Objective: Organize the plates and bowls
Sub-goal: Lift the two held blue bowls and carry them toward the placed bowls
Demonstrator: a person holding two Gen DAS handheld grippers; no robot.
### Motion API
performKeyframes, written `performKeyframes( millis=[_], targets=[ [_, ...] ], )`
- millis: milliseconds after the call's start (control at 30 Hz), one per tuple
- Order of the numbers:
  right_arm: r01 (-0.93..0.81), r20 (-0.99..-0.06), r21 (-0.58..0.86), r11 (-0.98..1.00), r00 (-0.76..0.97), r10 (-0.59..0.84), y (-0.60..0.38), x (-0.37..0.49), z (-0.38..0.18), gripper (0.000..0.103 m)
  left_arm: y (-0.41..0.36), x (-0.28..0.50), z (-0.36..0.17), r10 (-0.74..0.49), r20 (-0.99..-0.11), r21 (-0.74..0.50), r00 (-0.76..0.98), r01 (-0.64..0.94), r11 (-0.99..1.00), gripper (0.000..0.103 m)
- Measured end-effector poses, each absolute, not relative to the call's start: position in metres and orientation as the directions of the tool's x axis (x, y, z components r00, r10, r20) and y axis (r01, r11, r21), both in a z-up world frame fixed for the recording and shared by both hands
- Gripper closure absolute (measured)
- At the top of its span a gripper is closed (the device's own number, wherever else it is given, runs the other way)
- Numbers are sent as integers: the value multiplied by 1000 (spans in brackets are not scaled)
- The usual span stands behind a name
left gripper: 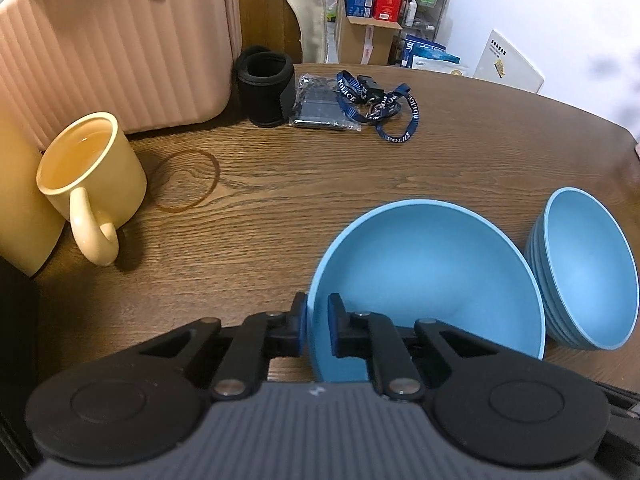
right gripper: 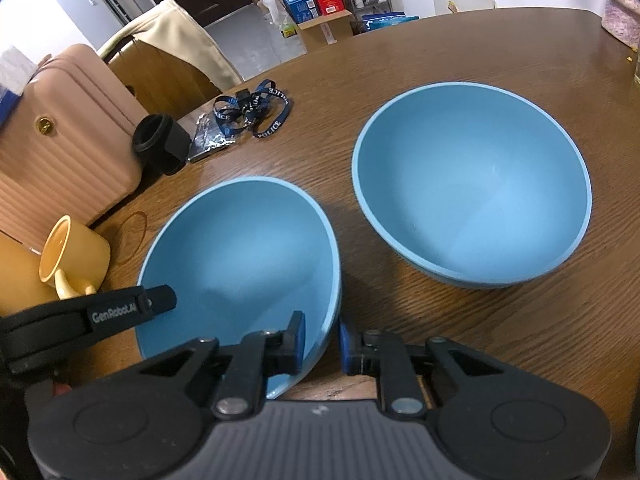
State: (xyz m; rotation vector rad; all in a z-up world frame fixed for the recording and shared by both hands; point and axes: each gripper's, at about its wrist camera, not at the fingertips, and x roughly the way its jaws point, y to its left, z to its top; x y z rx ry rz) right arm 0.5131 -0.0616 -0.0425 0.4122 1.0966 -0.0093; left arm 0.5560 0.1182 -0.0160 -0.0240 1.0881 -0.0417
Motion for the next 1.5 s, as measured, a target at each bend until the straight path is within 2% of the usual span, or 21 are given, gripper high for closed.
performKeyframes(
  millis=[633,1500],
  targets=[
    [188,-839,351,917,498,219,-71,480,-17,87,110,519,17,-22,-858,-11,513,24,1000,91],
    [138,-792,380,915,559,244,-91,379,35,87,85,406,82,11,-800,42,599,37,998,91]
  ],
)
